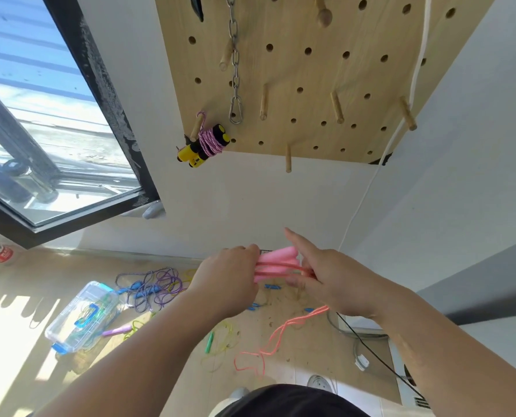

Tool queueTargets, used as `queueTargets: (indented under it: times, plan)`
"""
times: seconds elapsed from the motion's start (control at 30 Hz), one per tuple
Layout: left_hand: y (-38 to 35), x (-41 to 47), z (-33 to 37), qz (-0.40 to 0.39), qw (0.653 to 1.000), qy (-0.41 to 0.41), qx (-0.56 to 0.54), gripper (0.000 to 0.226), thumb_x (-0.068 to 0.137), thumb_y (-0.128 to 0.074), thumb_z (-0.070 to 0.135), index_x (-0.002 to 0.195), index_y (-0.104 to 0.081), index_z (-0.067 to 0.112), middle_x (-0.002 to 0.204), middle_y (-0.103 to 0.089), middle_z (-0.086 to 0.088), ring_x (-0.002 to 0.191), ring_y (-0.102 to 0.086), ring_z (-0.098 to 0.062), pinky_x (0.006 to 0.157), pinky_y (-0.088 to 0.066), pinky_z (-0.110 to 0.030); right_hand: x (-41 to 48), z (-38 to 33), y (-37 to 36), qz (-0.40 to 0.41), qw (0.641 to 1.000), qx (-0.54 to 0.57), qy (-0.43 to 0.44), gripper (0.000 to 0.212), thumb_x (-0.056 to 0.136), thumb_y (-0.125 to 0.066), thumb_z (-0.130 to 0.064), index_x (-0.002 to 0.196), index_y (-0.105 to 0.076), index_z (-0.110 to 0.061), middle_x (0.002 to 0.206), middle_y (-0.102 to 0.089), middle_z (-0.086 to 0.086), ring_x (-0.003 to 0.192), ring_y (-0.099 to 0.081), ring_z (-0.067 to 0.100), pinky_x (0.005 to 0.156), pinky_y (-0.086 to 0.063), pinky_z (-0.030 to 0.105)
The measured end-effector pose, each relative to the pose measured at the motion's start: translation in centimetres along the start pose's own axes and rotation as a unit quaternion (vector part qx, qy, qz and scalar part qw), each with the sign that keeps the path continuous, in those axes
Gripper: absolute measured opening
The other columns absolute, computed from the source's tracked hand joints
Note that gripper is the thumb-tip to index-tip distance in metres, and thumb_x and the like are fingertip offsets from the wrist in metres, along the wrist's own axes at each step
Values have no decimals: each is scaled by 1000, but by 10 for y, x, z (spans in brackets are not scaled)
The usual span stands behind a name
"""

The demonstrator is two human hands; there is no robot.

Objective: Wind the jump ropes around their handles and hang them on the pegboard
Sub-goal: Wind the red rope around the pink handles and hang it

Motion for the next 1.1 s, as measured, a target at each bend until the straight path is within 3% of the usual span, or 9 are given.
queueTargets:
  times: [0.1, 0.17, 0.23, 0.33, 0.53, 0.7, 0.83, 0.93, 1.1]
  plan:
    - [0, 1, -1, -10, 1000, 18, 11, 14, 91, -51, 21, 93, -38, 23, 77, -37, 9, 80, -48, -22, 68, -38, -32, -5, -2, 1, 0, 996, -85, -11, 69, 106, -43, -41, 160, -1, -31, 75, -33, -19, 68, -38, 3, 61, -30, 18]
    - [2, 1, -2, -12, 1000, 27, 1, 13, 90, -53, 22, 93, -40, 24, 79, -41, 8, 80, -50, -22, 67, -39, -32, -8, -2, 5, 40, 992, -122, -1, 51, 107, -38, -41, 155, -24, -30, 72, -36, -16, 69, -41, 9, 60, -30, 24]
    - [6, 2, -7, -12, 999, 41, -16, 14, 89, -54, 23, 89, -41, 24, 83, -46, 6, 80, -52, -23, 65, -39, -31, -12, -1, 7, 58, 991, -124, 14, 20, 107, -37, -40, 120, -51, -33, 73, -46, -13, 72, -50, 13, 63, -35, 30]
    - [10, 2, -12, -33, 996, 35, -80, 20, 84, -57, 20, 76, -39, 25, 79, -52, 5, 71, -52, -21, 58, -36, -31, -16, 7, 7, 46, 995, -84, 29, 23, 106, -39, -38, 87, -48, -30, 78, -53, -7, 78, -54, 15, 70, -43, 34]
    - [17, -3, 0, -134, 972, -38, -190, 17, 77, -61, 10, 73, -47, 19, 71, -49, 4, 58, -43, -12, 53, -34, -23, -19, 22, -4, 54, 992, -62, 96, 17, 105, -42, -32, 102, -58, -29, 88, -57, -12, 82, -51, 8, 74, -46, 34]
    - [13, -12, 20, -254, 952, -102, -134, 21, 76, -63, 11, 70, -45, 21, 68, -48, 4, 56, -41, -11, 53, -34, -24, -10, 6, -7, -46, 986, -80, 138, 56, 98, -48, -15, 125, -47, -64, 93, -61, -17, 85, -57, 9, 76, -50, 30]
    - [7, -16, 23, -308, 942, -104, -79, 21, 81, -62, 12, 74, -45, 21, 71, -49, 5, 58, -42, -11, 51, -33, -18, 9, 5, -7, -118, 959, -211, 147, 12, 98, -47, -30, 87, -52, -28, 79, -54, -10, 77, -56, 22, 72, -50, 43]
    - [1, -18, 23, -324, 939, -114, -28, 15, 81, -60, 15, 77, -46, 19, 74, -50, 1, 63, -43, -16, 58, -37, -28, 20, 6, -1, -210, 942, -237, 111, 31, 100, -51, -39, 71, -45, -29, 75, -57, -8, 71, -55, 16, 69, -48, 38]
    - [-8, -19, 33, -327, 929, -146, 97, 11, 81, -55, 11, 76, -47, 16, 71, -48, -2, 60, -41, -20, 55, -37, -31, 33, -9, 1, -300, 921, -240, 62, 25, 90, -71, -41, 74, -62, -24, 65, -54, -9, 60, -46, 9, 57, -38, 26]
Point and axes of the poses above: each hand's wrist, its own x-axis towards the middle knuckle, its own y-axis out of the back of the hand, z = x × y, the point moved 5 cm from there along x, towards the middle knuckle
